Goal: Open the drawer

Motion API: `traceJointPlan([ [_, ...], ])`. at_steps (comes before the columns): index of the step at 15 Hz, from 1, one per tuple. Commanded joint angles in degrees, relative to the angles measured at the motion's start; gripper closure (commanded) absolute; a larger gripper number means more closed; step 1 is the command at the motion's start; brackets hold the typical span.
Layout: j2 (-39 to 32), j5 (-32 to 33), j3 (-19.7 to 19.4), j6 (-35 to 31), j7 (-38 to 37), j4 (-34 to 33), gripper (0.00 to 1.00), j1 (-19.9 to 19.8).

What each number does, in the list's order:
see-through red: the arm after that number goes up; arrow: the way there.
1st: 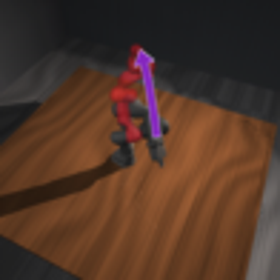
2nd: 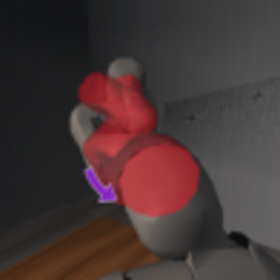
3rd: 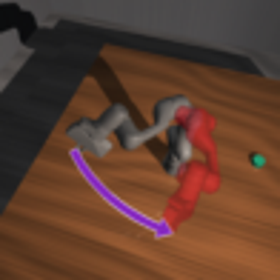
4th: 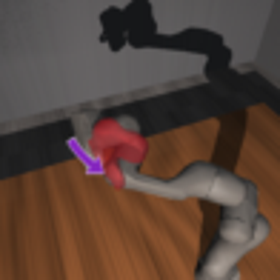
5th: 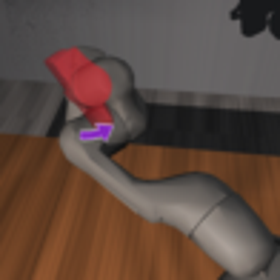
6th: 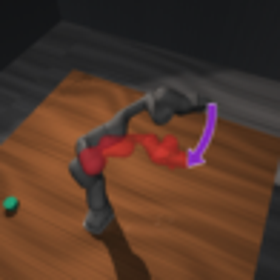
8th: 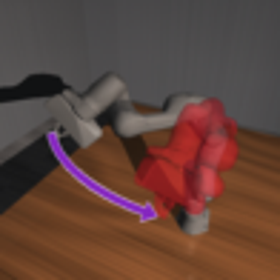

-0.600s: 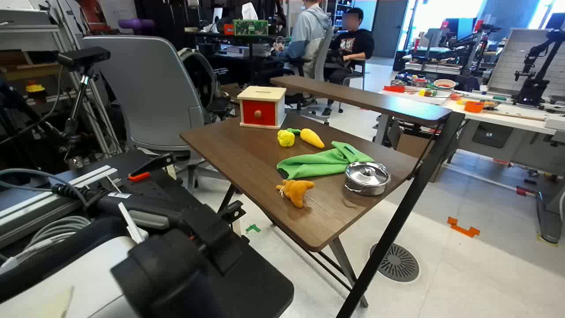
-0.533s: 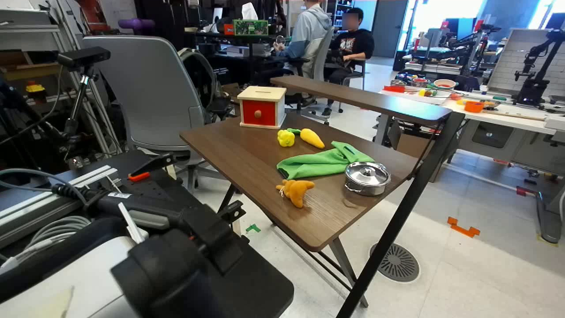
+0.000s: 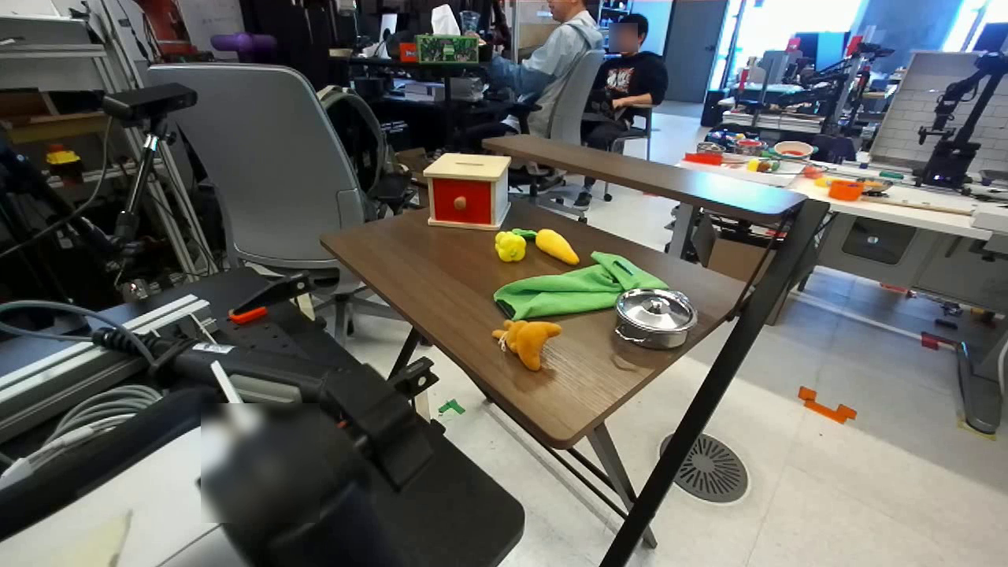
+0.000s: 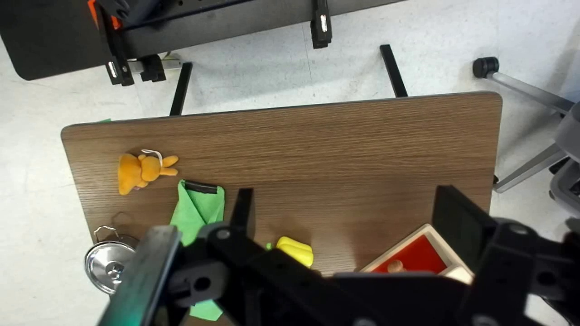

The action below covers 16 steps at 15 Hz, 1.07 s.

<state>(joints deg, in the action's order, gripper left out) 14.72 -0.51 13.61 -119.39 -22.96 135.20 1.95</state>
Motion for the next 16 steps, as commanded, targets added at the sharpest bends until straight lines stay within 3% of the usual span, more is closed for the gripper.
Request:
traceJointPlan([
  [1,-3.26,0.68,-2.07,-5.03,2.68,-0.07,0.00,0.87],
  [8,-14.93,-2.52,-5.41,-22.31,15.19,-2.67,0.00,1.54],
  [11,-22.32,-3.58,-5.01,-30.41,21.32,-5.31,0.00,2.16],
  [16,-32.76,-3.31,-2.88,-36.86,32.08,-10.13,0.00,2.59],
])
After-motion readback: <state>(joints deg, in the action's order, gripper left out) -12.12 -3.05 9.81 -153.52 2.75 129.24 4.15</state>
